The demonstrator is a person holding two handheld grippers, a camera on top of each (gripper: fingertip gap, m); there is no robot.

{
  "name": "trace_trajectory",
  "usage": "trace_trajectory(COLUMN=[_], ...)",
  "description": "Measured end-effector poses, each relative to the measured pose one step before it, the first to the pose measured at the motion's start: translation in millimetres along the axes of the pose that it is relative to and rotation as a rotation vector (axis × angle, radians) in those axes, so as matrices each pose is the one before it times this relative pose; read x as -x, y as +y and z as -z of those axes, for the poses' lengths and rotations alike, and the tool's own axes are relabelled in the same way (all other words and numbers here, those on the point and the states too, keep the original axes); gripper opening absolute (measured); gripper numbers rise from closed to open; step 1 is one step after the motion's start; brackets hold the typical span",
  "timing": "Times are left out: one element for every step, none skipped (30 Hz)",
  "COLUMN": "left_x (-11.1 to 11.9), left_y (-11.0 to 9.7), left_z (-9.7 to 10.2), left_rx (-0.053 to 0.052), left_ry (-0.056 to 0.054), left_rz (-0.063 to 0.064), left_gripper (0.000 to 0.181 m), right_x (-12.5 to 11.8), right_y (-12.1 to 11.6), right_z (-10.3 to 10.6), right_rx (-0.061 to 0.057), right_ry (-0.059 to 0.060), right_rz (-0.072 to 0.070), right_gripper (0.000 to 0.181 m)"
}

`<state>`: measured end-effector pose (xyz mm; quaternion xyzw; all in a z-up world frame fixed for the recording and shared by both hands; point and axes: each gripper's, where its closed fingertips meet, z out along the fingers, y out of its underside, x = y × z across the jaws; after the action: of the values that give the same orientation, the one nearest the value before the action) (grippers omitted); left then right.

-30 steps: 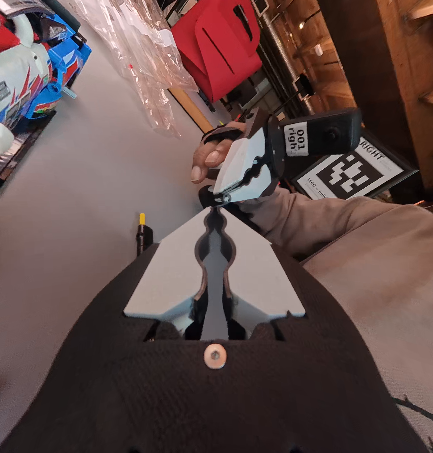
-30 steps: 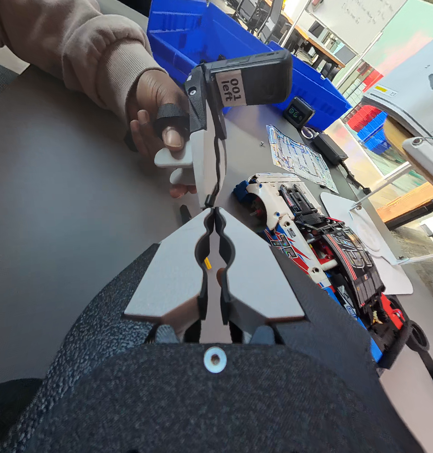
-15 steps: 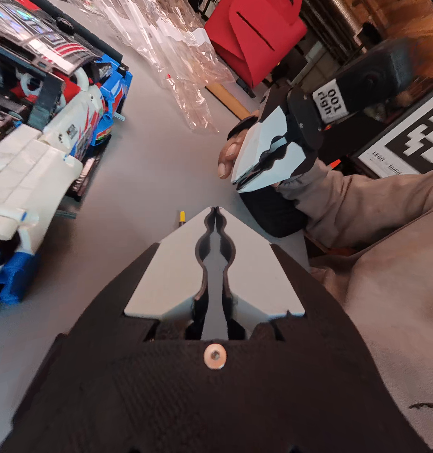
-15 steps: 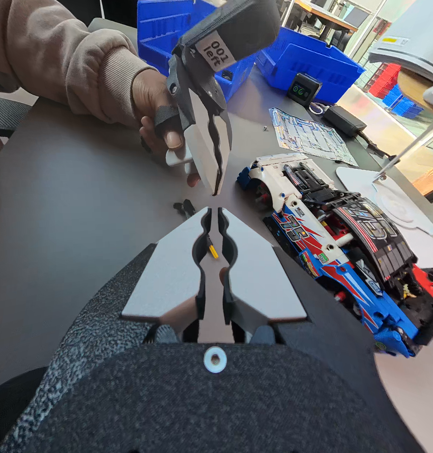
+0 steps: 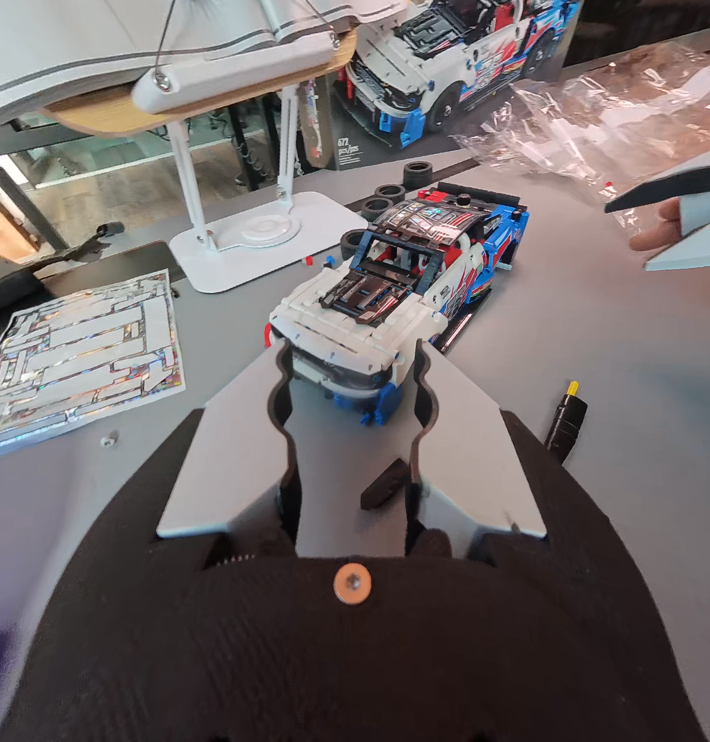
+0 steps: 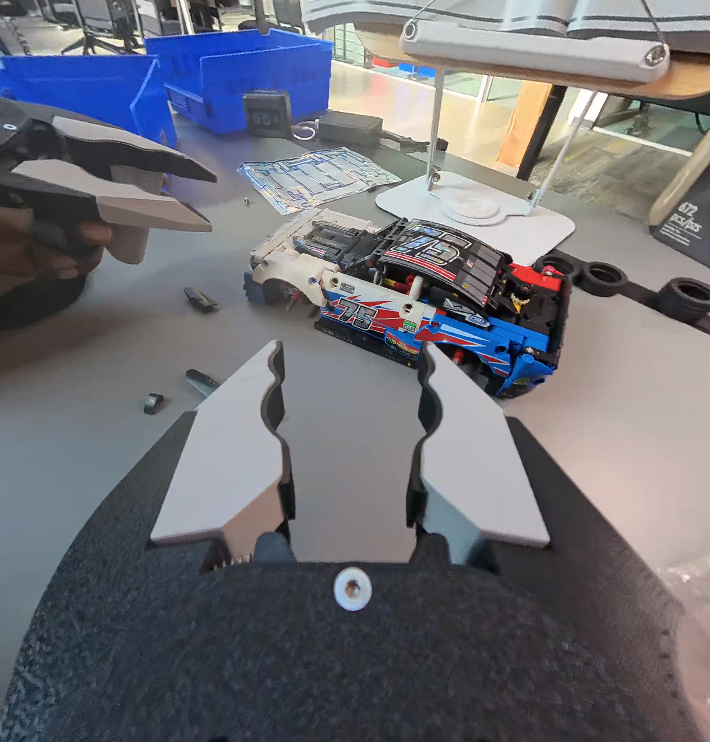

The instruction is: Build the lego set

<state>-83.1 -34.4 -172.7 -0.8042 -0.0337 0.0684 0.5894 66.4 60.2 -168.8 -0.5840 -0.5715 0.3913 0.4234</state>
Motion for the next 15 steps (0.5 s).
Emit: trace_trajectory(left_x=[0.95, 0.09, -0.35, -0.79, -1.15, -0.87, -1.48, -2.01, -2.66, -2.65, -2.97, -3.39, -3.40, -3.45, -3.11], left_y=[1.65, 1.51, 1.04, 1.90, 3.27, 3.33, 2.87, 2.45, 1.71, 0.93, 0.24, -0.39, -0.17, 0.09, -0.17], left_z=[4.77, 5.35, 5.77, 5.71, 5.35, 4.89, 4.84, 4.72, 4.53, 4.42, 4.25, 4.08, 3.85, 3.61, 3.54], left_rx=[0.0009, -0.0037, -0.0120, -0.0100, -0.0026, -0.0028, -0.0033, -0.0023, -0.0023, -0.0041, -0.0067, -0.0087, -0.0067, -0.0029, -0.0046], left_ry=[-0.0211, -0.0175, -0.0158, -0.0132, -0.0112, -0.0131, -0.0098, -0.0080, -0.0061, -0.0068, -0.0055, -0.0035, -0.0026, -0.0015, -0.0011], left_rz=[0.0194, 0.0271, 0.0296, 0.0226, 0.0175, 0.0146, 0.0103, 0.0063, 0.0016, -0.0006, -0.0032, -0.0047, -0.0033, -0.0026, -0.0006], left_gripper=[0.066, 0.073, 0.080, 0.083, 0.086, 0.091, 0.095, 0.099, 0.101, 0.103, 0.105, 0.105, 0.105, 0.105, 0.106], right_x=[1.85, 2.60, 2.97, 3.81, 4.47, 4.69, 4.21, 3.22, 2.25, 1.88, 2.17, 2.14, 2.25, 1.90, 1.21], right_y=[1.82, 1.69, 1.47, 1.71, 2.00, 2.10, 1.77, 1.52, 1.76, 2.08, 1.97, 1.43, 1.32, 1.80, 2.13], right_z=[4.53, 5.54, 6.41, 6.97, 7.40, 7.63, 7.81, 7.93, 7.91, 7.66, 7.61, 7.40, 6.98, 6.34, 5.55], right_rx=[0.0063, 0.0017, -0.0024, -0.0040, -0.0037, -0.0047, -0.0083, -0.0104, -0.0091, -0.0065, -0.0066, -0.0082, -0.0086, -0.0054, -0.0023], right_ry=[0.0192, 0.0176, 0.0156, 0.0114, 0.0062, 0.0034, 0.0063, 0.0102, 0.0130, 0.0124, 0.0076, 0.0061, 0.0043, 0.0061, 0.0085], right_rz=[-0.0143, -0.0116, -0.0131, -0.0152, -0.0151, -0.0132, -0.0096, -0.0034, 0.0008, -0.0004, -0.0049, -0.0106, -0.0099, -0.0043, 0.0002], right_gripper=[0.071, 0.075, 0.078, 0.081, 0.083, 0.084, 0.084, 0.084, 0.084, 0.084, 0.084, 0.084, 0.084, 0.083, 0.083])
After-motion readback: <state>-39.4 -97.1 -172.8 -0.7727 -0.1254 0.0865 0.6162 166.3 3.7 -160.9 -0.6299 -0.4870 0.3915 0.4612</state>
